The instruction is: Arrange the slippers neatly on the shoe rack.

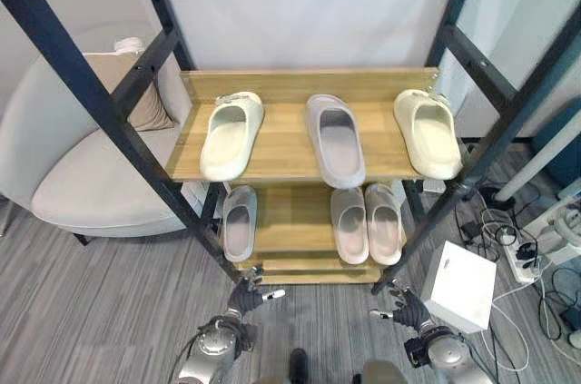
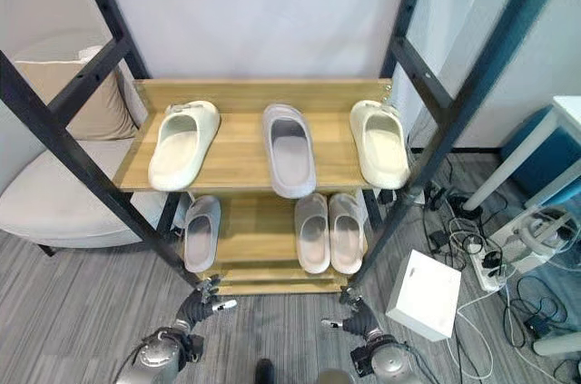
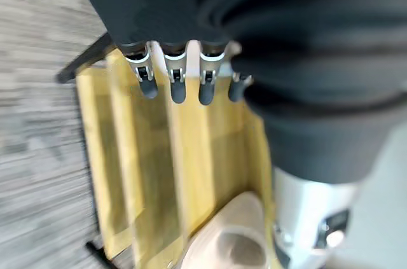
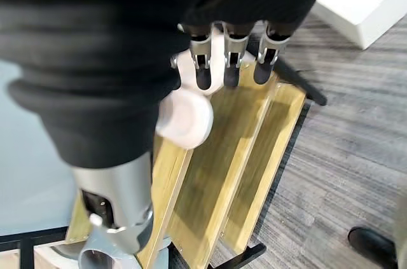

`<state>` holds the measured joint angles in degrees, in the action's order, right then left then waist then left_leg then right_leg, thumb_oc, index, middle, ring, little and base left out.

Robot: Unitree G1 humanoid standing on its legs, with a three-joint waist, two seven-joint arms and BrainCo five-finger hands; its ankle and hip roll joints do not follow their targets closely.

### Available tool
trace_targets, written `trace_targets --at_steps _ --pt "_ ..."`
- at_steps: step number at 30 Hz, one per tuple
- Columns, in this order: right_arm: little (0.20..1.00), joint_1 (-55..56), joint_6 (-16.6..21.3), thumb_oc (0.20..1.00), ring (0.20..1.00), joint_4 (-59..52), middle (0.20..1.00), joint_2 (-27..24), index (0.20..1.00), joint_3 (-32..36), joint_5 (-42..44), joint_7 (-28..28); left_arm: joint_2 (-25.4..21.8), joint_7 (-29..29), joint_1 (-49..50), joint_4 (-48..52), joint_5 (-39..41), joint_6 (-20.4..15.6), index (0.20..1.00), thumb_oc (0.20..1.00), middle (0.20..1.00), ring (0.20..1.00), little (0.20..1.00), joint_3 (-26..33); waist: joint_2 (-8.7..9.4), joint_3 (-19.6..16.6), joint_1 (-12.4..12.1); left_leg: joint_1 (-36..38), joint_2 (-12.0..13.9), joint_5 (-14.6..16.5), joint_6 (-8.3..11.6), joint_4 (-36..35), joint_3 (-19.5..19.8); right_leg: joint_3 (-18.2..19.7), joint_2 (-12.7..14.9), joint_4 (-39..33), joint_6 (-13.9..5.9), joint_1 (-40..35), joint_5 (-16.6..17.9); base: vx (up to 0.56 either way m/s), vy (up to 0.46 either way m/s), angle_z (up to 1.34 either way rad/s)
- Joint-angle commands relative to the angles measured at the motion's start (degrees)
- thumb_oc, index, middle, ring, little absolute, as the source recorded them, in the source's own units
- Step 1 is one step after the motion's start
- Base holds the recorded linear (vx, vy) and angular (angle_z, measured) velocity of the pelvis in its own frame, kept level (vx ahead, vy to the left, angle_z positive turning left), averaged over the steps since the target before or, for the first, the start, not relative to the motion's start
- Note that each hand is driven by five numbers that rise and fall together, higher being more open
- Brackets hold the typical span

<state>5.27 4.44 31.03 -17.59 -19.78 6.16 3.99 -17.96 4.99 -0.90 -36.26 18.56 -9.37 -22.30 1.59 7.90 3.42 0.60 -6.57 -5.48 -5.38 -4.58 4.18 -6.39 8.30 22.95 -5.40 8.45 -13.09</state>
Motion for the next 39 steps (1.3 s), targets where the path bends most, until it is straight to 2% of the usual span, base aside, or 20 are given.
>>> trace_targets --at_steps 1,5,10,14,15,16,17,20,21,22,24,28,30,34,39 --pt "1.000 -3.7 1.5 1.000 1.000 -2.0 1.000 -0.6 1.000 0.3 0.5 0.1 0.2 0.2 -1.2 3.5 -2.2 -2.8 1.000 1.000 1.000 1.000 1.000 1.7 -0.30 2.5 -0.9 0.8 2.5 10.0 1.18 0.9 0.1 -0.2 -3.8 -16.6 0.98 -11.7 2.4 0.06 -0.108 0.26" --pt "1.000 -2.9 1.9 1.000 1.000 -3.4 1.000 -0.9 1.000 -0.1 -0.3 -0.2 1.3 -0.3 -0.4 3.1 -2.3 -2.5 1.000 1.000 1.000 1.000 1.000 1.6 0.26 1.2 -1.2 2.3 3.3 10.1 2.01 -0.4 -0.3 -0.4 -4.7 -24.1 1.74 -16.4 3.1 0.08 -0.146 0.21" --pt "1.000 -2.3 2.2 1.000 1.000 -7.9 1.000 -2.6 1.000 -0.6 -5.9 1.0 1.6 -0.4 0.0 3.3 -3.1 -2.1 1.000 1.000 1.000 1.000 1.000 1.0 0.52 1.1 -1.0 2.6 3.7 10.1 2.61 -0.4 0.5 -0.7 -5.3 -26.0 2.36 -18.1 2.9 0.02 -0.095 0.02" --pt "1.000 4.4 5.1 1.000 1.000 -26.0 1.000 -8.8 1.000 2.3 -25.4 6.2 2.2 1.9 0.9 4.4 -5.1 -2.8 1.000 1.000 1.000 1.000 1.000 1.5 0.23 1.5 0.4 3.3 3.9 10.3 2.55 -0.4 0.4 0.2 -5.6 -25.7 2.44 -18.8 2.2 0.00 -0.038 0.01" --pt "1.000 4.6 5.1 1.000 1.000 -26.2 1.000 -8.8 1.000 2.4 -25.4 6.2 2.2 2.0 1.0 4.4 -5.1 -2.8 1.000 1.000 1.000 1.000 1.000 1.5 0.19 1.5 0.4 3.3 3.9 10.3 2.55 -0.4 0.4 0.2 -5.6 -25.6 2.44 -18.8 2.2 0.00 0.000 0.00" --pt "1.000 9.5 6.4 1.000 1.000 -33.3 1.000 -11.1 1.000 4.5 -32.3 8.2 2.4 2.9 1.5 3.9 -6.2 -3.5 1.000 1.000 1.000 1.000 1.000 1.5 0.00 1.5 1.4 3.5 4.1 10.5 2.53 -0.4 0.2 0.7 -5.6 -25.3 2.39 -18.8 1.9 0.00 -0.015 -0.08" --pt "1.000 11.7 6.5 1.000 1.000 -36.7 1.000 -12.4 1.000 5.9 -35.1 9.2 2.5 3.3 1.7 3.6 -6.5 -3.7 1.000 1.000 1.000 1.000 1.000 1.2 -0.19 1.5 1.7 3.5 4.2 10.6 2.56 -0.4 0.0 1.0 -5.7 -25.1 2.34 -18.6 1.8 -0.01 -0.020 -0.08" --pt "1.000 18.0 8.7 1.000 1.000 -48.0 1.000 -15.3 1.000 9.6 -40.7 13.9 2.3 5.0 2.3 2.9 -7.4 -4.6 1.000 1.000 1.000 1.000 1.000 1.1 -0.62 1.3 3.0 3.6 4.5 10.6 2.76 -0.4 -0.5 1.7 -5.9 -24.6 2.22 -18.0 1.7 -0.02 -0.012 -0.09" --pt "1.000 20.3 9.8 1.000 1.000 -53.9 1.000 -17.2 1.000 11.0 -42.7 17.6 1.5 6.2 2.9 3.9 -8.0 -5.1 1.000 1.000 1.000 1.000 1.000 0.4 -0.79 1.0 3.6 3.7 4.7 10.6 2.97 -0.4 -0.8 2.0 -6.1 -24.4 2.21 -17.7 1.5 -0.02 -0.013 -0.19" --pt "1.000 20.5 9.8 1.000 1.000 -54.0 1.000 -17.2 1.000 11.1 -42.7 17.6 1.5 6.2 2.9 3.9 -8.0 -5.1 1.000 1.000 1.000 1.000 1.000 0.3 -0.85 0.9 3.6 3.6 4.7 10.6 2.98 -0.4 -0.8 2.0 -6.1 -24.4 2.21 -17.7 1.5 -0.01 -0.013 -0.22" --pt "1.000 20.8 10.0 1.000 1.000 -57.3 1.000 -18.6 1.000 11.2 -44.6 20.9 1.0 6.8 3.5 4.7 -8.2 -5.4 1.000 1.000 1.000 1.000 1.000 -0.4 -0.97 0.5 3.8 3.7 4.9 10.6 3.10 -0.4 -0.8 2.2 -6.2 -24.3 2.21 -17.6 1.5 -0.01 -0.012 -0.18" --pt "1.000 17.1 9.6 1.000 1.000 -62.4 1.000 -20.6 1.000 11.2 -45.7 26.9 0.7 8.1 3.1 5.8 -7.8 -5.7 1.000 1.000 1.000 1.000 1.000 -1.8 -1.07 -0.3 3.7 3.8 5.0 10.7 3.11 -0.4 -0.9 2.4 -6.3 -24.4 2.18 -17.7 1.5 -0.01 -0.003 -0.02" --pt "1.000 10.3 8.6 1.000 1.000 -62.8 1.000 -21.7 1.000 10.2 -45.4 29.7 0.8 8.4 3.0 6.4 -7.3 -5.7 1.000 1.000 1.000 1.000 1.000 -2.6 -1.08 -1.0 3.0 4.0 4.9 10.8 3.04 -0.4 -0.8 2.2 -6.3 -24.6 2.22 -18.0 1.5 0.00 0.000 0.00" --pt "1.000 -3.5 5.5 1.000 1.000 -57.8 1.000 -21.7 1.000 8.4 -46.6 32.1 1.3 8.0 2.4 5.8 -6.4 -5.5 1.000 1.000 1.000 1.000 1.000 -2.9 -0.80 -1.6 1.4 4.1 4.7 10.9 2.91 -0.4 0.2 1.3 -6.2 -24.5 2.42 -18.5 1.4 0.00 0.018 0.06" --pt "1.000 -19.5 1.4 1.000 1.000 -47.1 1.000 -18.9 1.000 6.0 -45.4 32.7 2.0 7.2 2.1 4.6 -5.4 -5.4 1.000 1.000 1.000 1.000 1.000 -3.1 -0.14 -1.8 -1.3 4.0 4.3 11.1 2.75 -0.4 1.4 0.2 -6.0 -24.6 2.54 -18.8 1.5 0.02 0.029 0.16"
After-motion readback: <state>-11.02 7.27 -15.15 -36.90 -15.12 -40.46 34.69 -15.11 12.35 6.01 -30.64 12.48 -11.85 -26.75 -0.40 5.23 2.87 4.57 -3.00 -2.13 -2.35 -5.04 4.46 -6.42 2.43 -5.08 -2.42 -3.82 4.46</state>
